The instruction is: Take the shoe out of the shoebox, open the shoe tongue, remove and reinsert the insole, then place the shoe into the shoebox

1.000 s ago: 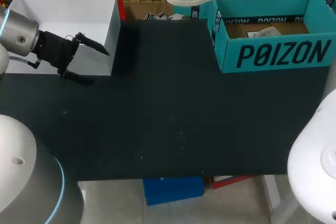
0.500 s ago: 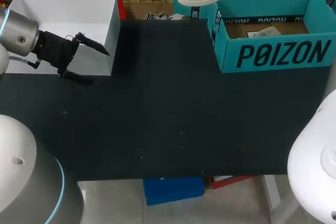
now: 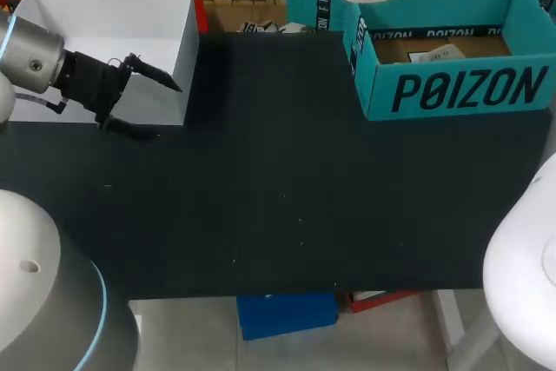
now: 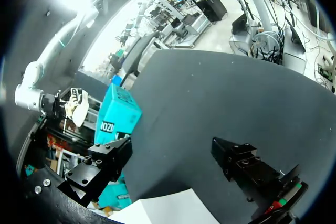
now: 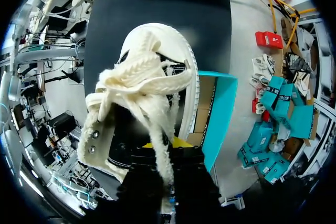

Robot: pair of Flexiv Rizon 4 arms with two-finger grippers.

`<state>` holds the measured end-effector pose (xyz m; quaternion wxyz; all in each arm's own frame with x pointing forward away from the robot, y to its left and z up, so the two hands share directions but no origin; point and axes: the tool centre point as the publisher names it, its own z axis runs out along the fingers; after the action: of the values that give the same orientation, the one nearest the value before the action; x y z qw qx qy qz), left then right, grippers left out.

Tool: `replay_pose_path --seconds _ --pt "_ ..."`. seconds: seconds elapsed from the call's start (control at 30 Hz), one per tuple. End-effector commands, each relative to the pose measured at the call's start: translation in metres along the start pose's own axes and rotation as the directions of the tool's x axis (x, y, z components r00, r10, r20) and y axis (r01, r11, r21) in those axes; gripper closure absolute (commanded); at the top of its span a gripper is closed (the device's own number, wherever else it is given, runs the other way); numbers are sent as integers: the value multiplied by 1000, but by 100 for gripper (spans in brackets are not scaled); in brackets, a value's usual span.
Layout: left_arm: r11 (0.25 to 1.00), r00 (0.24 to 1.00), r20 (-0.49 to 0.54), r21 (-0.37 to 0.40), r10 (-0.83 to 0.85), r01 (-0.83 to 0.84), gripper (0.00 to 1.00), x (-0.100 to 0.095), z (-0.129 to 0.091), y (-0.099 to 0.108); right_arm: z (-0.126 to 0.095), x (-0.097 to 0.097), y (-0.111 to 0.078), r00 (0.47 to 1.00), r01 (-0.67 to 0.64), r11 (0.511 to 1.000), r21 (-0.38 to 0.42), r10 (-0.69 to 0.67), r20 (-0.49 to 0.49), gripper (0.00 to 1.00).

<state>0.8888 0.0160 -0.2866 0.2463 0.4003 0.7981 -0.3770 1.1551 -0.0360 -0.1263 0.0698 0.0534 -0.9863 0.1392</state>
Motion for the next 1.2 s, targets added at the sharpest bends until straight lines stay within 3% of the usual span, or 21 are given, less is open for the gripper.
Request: replay_pose_path --seconds 0.03,0.27,0.77,1.2 --pt "1000 1000 3 -5 2 -2 0 1 1 -1 14 -18 -19 1000 8 1000 -18 -8 -25 100" --pt "1000 1000 3 -5 2 -2 0 1 1 -1 38 -40 -44 998 1 1000 -26 -3 -60 100" --pt "1000 1000 3 -5 2 -2 0 1 1 -1 90 -79 -76 992 -24 997 -71 15 -129 100" --pt "1000 1000 3 -5 2 -2 0 1 1 -1 128 -99 -82 986 -12 996 -93 -3 -166 100"
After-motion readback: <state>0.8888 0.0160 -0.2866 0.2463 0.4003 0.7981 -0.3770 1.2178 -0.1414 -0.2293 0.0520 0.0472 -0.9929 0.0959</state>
